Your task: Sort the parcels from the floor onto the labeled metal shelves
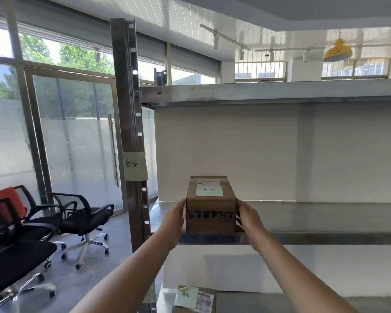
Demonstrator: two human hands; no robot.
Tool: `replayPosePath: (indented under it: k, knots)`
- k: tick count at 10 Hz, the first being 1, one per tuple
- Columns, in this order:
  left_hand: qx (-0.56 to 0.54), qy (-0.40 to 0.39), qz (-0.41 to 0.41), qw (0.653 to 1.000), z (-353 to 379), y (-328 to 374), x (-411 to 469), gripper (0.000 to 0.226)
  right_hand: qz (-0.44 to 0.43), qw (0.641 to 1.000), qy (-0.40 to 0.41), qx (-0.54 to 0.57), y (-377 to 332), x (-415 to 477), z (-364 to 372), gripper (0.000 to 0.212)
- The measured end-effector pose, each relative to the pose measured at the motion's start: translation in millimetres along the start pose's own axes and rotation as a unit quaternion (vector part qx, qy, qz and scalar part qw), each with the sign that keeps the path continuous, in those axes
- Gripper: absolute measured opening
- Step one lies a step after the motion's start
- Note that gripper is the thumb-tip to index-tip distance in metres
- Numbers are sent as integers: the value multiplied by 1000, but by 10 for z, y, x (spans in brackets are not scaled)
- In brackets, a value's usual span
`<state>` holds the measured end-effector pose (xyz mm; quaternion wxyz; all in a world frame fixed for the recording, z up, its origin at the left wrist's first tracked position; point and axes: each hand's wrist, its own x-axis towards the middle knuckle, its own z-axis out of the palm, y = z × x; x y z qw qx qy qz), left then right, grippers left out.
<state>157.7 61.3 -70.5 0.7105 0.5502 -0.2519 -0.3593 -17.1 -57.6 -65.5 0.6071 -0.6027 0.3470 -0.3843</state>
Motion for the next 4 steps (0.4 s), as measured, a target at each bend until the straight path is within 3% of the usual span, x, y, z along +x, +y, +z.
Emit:
replayPosePath:
  k: [1, 2, 4]
  knots:
    - [-21, 17, 34, 999, 15, 31, 38, 54, -22, 1000, 1, 4, 33, -2, -65, 42]
    - [-18, 16, 68, 997, 105, 36, -78, 36, -34, 999, -4, -26, 128, -78, -151, 49]
    - [-23, 65, 134, 989, 204, 161, -189, 42, -58, 997, 21, -55, 214, -189, -390, 47]
